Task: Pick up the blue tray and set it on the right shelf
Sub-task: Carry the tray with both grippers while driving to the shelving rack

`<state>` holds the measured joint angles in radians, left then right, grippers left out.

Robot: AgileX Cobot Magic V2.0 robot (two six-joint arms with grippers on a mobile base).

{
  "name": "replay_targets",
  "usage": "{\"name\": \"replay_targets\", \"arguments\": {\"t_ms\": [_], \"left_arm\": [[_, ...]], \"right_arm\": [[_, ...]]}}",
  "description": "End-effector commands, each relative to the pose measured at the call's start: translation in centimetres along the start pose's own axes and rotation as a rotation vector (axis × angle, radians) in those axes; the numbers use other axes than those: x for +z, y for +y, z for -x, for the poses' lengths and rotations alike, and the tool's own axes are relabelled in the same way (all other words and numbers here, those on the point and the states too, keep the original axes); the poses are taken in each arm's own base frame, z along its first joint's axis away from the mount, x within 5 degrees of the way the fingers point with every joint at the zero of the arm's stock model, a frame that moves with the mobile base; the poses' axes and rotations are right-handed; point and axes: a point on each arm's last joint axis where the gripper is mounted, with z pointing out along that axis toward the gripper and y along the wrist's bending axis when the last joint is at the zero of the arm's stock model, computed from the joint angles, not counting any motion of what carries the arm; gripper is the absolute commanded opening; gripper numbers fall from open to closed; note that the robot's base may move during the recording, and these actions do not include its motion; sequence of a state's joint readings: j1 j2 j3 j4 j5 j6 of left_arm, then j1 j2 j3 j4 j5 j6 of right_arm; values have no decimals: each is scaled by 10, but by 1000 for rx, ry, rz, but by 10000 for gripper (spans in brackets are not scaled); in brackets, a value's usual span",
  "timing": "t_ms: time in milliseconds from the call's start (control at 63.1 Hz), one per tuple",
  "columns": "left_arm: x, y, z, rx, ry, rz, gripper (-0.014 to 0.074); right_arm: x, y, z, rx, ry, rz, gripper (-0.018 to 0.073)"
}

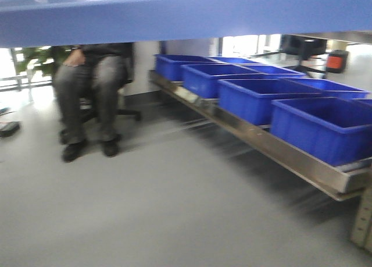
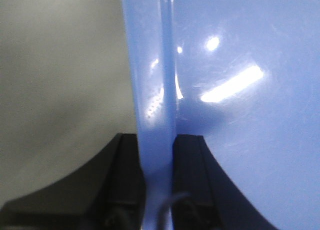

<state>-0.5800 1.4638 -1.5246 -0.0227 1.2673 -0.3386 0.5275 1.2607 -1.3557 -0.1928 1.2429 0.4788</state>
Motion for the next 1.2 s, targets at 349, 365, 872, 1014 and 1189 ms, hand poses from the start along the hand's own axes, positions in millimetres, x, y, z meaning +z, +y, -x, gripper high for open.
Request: {"name": "replay_targets", "arguments": {"t_ms": [349,365,872,1014,1189], "left_arm": [[-18,-10,-10,36,38,-74,-49],[-18,-10,-10,36,38,-74,-49],[-18,-10,-10,36,38,-74,-49],[-18,-10,-10,36,38,-74,-49],[-18,-10,-10,36,38,-74,-49]], "right_arm": [[-18,7,8,-23,-135,105,56],[-18,7,8,-23,-135,105,56],[-18,7,8,-23,-135,105,56],[-18,7,8,-23,-135,105,56],[-18,7,8,-23,-135,105,56]]}}
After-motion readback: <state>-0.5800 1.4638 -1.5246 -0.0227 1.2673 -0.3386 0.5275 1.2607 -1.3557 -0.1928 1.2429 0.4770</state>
